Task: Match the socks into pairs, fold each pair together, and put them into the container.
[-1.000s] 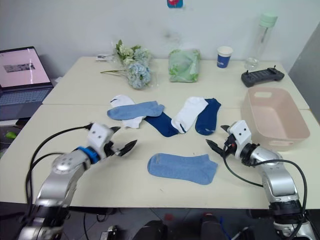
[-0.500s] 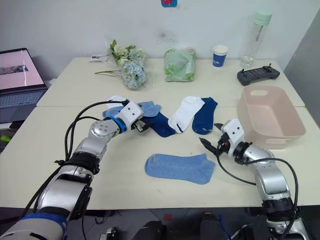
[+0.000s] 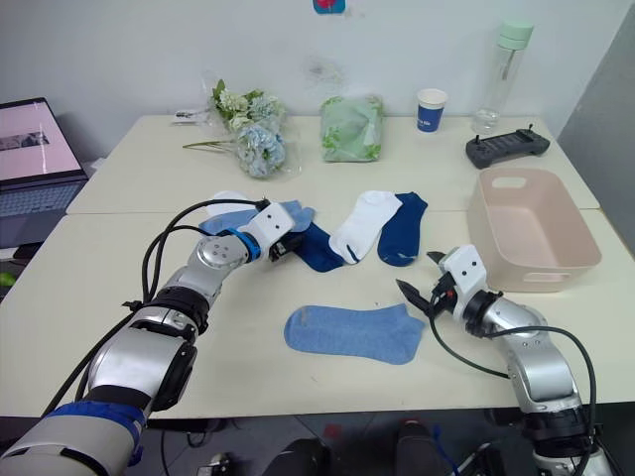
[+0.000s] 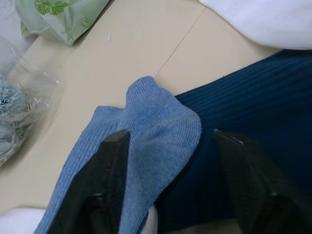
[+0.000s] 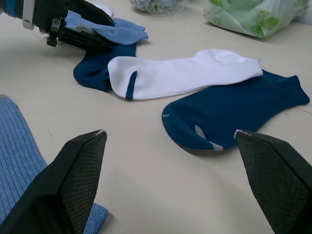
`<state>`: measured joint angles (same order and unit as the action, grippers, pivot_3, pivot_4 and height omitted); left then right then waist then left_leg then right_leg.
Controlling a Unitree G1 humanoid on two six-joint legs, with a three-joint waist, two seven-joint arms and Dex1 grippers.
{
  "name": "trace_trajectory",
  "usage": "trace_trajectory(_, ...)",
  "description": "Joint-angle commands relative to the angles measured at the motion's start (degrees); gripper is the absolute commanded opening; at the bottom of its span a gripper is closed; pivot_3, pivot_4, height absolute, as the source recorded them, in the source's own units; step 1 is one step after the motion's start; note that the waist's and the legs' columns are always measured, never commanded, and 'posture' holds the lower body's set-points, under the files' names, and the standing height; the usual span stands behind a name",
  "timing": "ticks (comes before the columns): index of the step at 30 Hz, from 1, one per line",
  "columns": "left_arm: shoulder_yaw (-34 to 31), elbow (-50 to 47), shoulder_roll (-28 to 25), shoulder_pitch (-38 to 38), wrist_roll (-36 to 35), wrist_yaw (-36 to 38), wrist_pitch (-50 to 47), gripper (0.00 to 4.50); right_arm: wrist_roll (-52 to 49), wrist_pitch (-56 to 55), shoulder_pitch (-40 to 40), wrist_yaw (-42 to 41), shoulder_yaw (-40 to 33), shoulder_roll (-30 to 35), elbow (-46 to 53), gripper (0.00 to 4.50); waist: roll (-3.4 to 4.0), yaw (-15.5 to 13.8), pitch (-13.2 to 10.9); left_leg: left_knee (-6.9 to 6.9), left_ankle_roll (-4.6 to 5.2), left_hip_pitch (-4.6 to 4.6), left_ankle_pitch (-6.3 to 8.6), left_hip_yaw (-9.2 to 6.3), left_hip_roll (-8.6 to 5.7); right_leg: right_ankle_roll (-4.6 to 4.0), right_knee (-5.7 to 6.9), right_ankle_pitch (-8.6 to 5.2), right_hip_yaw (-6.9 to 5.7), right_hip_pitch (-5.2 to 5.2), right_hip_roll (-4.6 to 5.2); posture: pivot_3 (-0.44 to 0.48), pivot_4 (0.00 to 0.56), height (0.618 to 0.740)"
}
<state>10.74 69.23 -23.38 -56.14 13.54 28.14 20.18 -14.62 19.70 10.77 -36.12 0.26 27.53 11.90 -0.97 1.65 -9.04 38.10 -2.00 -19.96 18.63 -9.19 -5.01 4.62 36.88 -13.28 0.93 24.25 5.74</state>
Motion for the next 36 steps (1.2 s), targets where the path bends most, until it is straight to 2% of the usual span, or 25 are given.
trace_trajectory(1, -1.5, -0.2, -1.0, -1.6, -0.6, -0.4, 1.1, 1.27, -1.0, 0.1, 0.4, 0.0, -1.0, -0.2, 1.7, 4.50, 0.00, 0.0, 0.0, 0.00, 0.00, 0.00, 0.00, 0.00, 0.00, 0.00, 0.00, 0.00, 0.00, 0.00, 0.00, 0.000, 0.150, 0.740)
trace_trajectory(5, -3.2, -0.8, -1.1, -1.0, -2.1, 0.8, 1.3, 0.02, -0.7, -0.4, 0.2, -0.8, 0.0, -0.2, 1.4, 4.50, 0.00, 0.0, 0.0, 0.00, 0.00, 0.00, 0.00, 0.00, 0.00, 0.00, 0.00, 0.00, 0.00, 0.01, 0.00, 0.000, 0.150, 0.740)
trace_trajectory(13, -8.7, -4.8, -1.9, 0.3, -7.4, 3.2, -0.3, 0.02, -1.3, -0.1, 0.5, -1.3, -0.3, -0.7, 0.8, 4.50, 0.00, 0.0, 0.0, 0.02, 0.00, 0.00, 0.00, -0.01, 0.00, 0.00, 0.01, 0.00, 0.00, 0.01, 0.01, 0.000, 0.150, 0.740)
trace_trajectory(17, -11.1, -12.9, -2.6, 2.6, -11.2, 6.6, -0.7, 0.02, -1.8, 0.1, 0.6, -1.2, -0.8, -1.2, 0.4, 4.50, 0.00, 0.1, 0.0, 0.02, 0.00, 0.00, 0.00, -0.01, 0.02, 0.00, 0.02, 0.00, 0.02, 0.03, 0.01, 0.000, 0.150, 0.740)
trace_trajectory(20, -10.3, -18.2, -3.6, 4.7, -10.7, 8.0, -1.9, 0.02, -3.2, 1.5, 1.2, -0.5, -1.6, -2.3, 0.6, 4.50, 0.00, 0.0, 0.0, 0.02, 0.00, 0.00, 0.00, -0.04, 0.01, 0.00, 0.02, 0.00, 0.01, 0.02, 0.01, 0.000, 0.150, 0.740)
trace_trajectory(26, -9.6, -35.1, -3.6, 10.9, -14.5, 14.9, -11.4, 0.02, -3.5, 2.5, 1.8, -0.7, -1.3, -2.2, 1.4, 4.50, 0.01, 0.1, 0.0, 0.02, 0.00, 0.00, 0.00, -0.04, 0.01, 0.00, 0.02, 0.00, 0.02, 0.02, 0.02, 0.000, 0.150, 0.740)
trace_trajectory(29, -5.6, -54.0, -2.5, 18.7, -18.9, 21.1, -23.0, 0.02, -4.7, 3.8, 2.6, -2.4, -2.5, -0.4, 2.1, 4.50, 0.02, 0.1, 0.0, 0.02, 0.00, -0.02, 0.00, -0.04, 0.08, 0.00, 0.01, 0.00, 0.05, 0.02, 0.03, 0.000, 0.150, 0.740)
trace_trajectory(31, -2.1, -63.0, -0.8, 23.1, -20.2, 21.9, -28.8, 0.02, -5.7, 5.0, 3.5, -3.0, -3.3, 1.0, 2.4, 4.50, 0.02, 0.1, 0.0, 0.02, 0.00, -0.04, 0.00, 0.01, 0.37, 0.00, -0.03, 0.00, 0.07, 0.01, 0.06, 0.000, 0.150, 0.740)
trace_trajectory(36, 2.7, -72.2, 2.5, 28.2, -21.6, 21.7, -38.1, 0.02, -6.3, 6.1, 5.8, -2.9, -3.9, 2.4, 1.8, 4.50, 0.02, 0.0, 0.0, 0.07, 0.00, 0.02, 0.00, 0.01, 0.47, -0.01, 0.06, 0.01, 0.04, -0.04, -0.05, 0.000, 0.150, 0.740)
